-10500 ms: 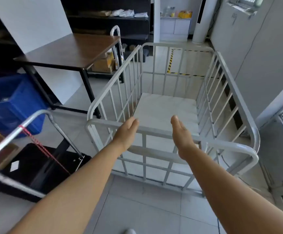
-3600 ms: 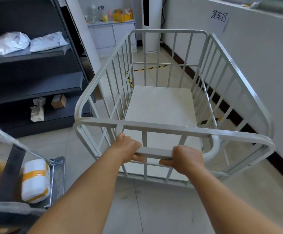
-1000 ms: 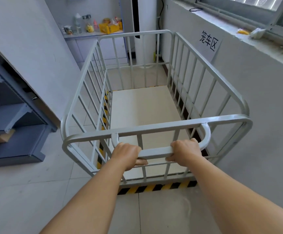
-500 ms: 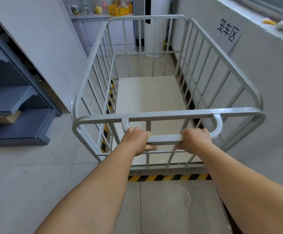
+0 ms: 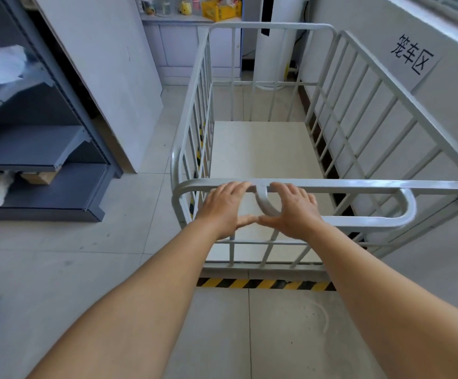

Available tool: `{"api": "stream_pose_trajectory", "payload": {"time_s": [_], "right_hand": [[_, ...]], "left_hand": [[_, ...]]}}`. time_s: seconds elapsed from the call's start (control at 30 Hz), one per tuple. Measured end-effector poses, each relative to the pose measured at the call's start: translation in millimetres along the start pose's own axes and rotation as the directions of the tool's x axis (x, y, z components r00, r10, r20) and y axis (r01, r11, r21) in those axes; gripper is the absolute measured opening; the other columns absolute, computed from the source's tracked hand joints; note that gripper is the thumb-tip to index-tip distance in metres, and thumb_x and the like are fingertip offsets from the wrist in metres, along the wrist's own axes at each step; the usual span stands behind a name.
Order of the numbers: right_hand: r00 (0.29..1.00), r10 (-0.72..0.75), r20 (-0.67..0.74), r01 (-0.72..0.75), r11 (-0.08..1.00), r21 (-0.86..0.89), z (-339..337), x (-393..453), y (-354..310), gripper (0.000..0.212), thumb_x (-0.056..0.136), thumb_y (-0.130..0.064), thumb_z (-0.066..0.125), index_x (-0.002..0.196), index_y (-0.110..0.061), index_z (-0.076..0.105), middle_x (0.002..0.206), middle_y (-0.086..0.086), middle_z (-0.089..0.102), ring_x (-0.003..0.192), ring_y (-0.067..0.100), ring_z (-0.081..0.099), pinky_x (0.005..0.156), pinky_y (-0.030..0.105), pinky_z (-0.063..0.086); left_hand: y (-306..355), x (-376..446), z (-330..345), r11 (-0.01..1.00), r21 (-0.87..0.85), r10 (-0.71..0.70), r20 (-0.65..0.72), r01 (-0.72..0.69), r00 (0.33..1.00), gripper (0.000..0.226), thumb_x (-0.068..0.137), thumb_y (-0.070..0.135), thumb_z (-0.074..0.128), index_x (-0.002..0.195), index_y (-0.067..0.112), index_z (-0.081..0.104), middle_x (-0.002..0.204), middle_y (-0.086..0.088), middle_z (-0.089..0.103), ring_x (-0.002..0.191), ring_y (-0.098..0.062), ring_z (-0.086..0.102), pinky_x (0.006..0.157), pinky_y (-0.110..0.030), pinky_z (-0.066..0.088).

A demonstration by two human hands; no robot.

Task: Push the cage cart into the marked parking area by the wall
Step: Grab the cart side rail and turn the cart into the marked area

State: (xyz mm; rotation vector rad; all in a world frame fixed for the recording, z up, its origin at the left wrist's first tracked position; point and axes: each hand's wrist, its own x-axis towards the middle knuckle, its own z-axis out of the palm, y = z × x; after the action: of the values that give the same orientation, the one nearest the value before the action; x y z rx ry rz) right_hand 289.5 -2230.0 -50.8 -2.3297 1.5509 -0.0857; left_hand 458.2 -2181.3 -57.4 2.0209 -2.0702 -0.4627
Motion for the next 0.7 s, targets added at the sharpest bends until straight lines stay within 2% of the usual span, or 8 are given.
{"api": "stream_pose_trajectory", "payload": {"time_s": [0.37, 0.6, 0.7], "right_hand": [[0.997, -0.071, -0.027, 0.072, 0.996, 0.048, 28, 48, -124, 0.075, 0.085, -0.058, 0.059, 0.146, -0.024, 0.033, 0.146, 0.002, 0.045, 0.133, 0.024, 0.041, 0.112, 0.042, 0.028], [0.998, -0.063, -0.015, 0.065, 0.992, 0.113, 44, 104, -172, 0.077, 0.085, -0.057, 0.058, 0.147, -0.020, 0.031, 0.145, 0.004, 0.046, 0.132, 0.026, 0.041, 0.112, 0.042, 0.030], [1.000, -0.024, 0.009, 0.023, 0.992, 0.125, 52, 131, -188, 0.078, 0.086, -0.058, 0.056, 0.148, -0.017, 0.030, 0.145, 0.007, 0.045, 0.133, 0.028, 0.041, 0.111, 0.042, 0.031]], "left_hand": [[-115, -38, -54, 0.994, 0.006, -0.107, -0.057, 0.108, 0.993, 0.076, 0.089, 0.049, 0.058, 0.149, 0.026, 0.020, 0.155, 0.003, 0.026, 0.141, -0.020, 0.023, 0.113, -0.040, 0.022], [-165, -9, -85, 0.994, 0.050, -0.098, -0.008, 0.098, 0.995, 0.075, 0.092, 0.048, 0.053, 0.151, 0.026, 0.013, 0.157, 0.003, 0.019, 0.143, -0.019, 0.019, 0.113, -0.040, 0.023], [-185, 13, -95, 0.993, 0.092, -0.082, 0.033, 0.079, 0.996, 0.074, 0.094, 0.040, 0.055, 0.152, 0.026, 0.010, 0.158, 0.003, 0.018, 0.143, -0.019, 0.020, 0.114, -0.040, 0.023]]}}
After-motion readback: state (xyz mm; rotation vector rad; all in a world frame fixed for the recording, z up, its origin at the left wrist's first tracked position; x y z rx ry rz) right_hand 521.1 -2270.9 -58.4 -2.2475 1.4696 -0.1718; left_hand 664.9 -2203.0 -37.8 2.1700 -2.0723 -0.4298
